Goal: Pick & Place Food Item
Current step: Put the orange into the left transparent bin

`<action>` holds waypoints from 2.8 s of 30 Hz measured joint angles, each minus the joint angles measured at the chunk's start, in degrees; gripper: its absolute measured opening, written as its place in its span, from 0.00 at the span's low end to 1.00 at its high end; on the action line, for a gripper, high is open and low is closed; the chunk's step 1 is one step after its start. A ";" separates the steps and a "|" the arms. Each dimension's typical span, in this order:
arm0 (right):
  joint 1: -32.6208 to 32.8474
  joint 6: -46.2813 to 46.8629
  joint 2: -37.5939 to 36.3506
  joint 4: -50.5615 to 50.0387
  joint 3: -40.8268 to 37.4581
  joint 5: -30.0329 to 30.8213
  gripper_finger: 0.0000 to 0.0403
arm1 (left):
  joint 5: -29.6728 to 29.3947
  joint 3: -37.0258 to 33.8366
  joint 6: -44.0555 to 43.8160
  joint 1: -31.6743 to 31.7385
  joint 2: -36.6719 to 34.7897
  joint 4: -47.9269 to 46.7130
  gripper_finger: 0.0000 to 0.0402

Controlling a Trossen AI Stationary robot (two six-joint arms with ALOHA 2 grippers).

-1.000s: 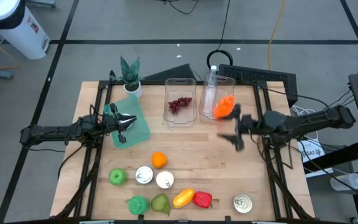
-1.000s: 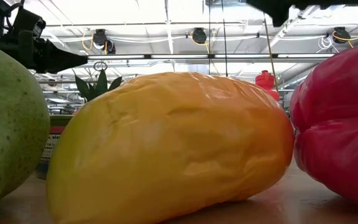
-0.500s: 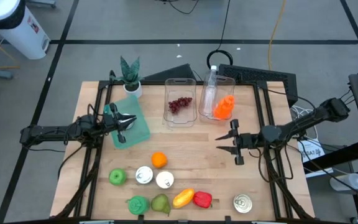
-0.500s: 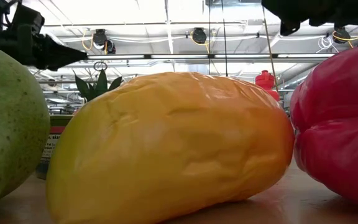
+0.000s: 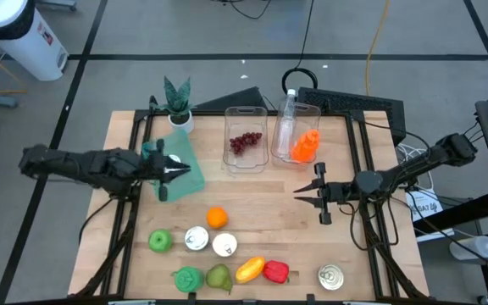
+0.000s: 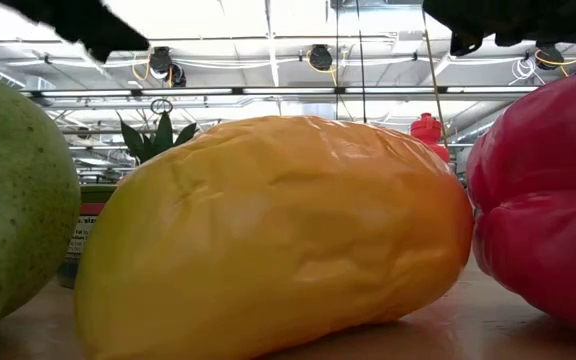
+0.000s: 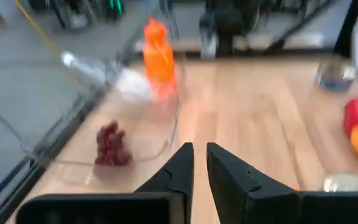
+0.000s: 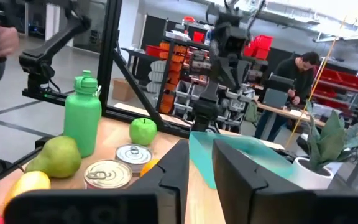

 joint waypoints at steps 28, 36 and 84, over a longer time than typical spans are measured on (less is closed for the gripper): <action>0.00 5.35 0.01 -2.65 0.00 -0.03 0.13 | 12.74 42.09 10.39 -9.15 65.00 -34.72 0.96; 0.00 5.35 0.01 -2.92 0.00 -0.04 0.13 | 10.97 42.07 14.42 -11.23 67.30 -33.92 0.99; -0.02 5.29 -0.01 -3.62 0.02 -0.02 0.12 | 2.71 40.93 15.14 -2.05 49.96 -38.89 0.83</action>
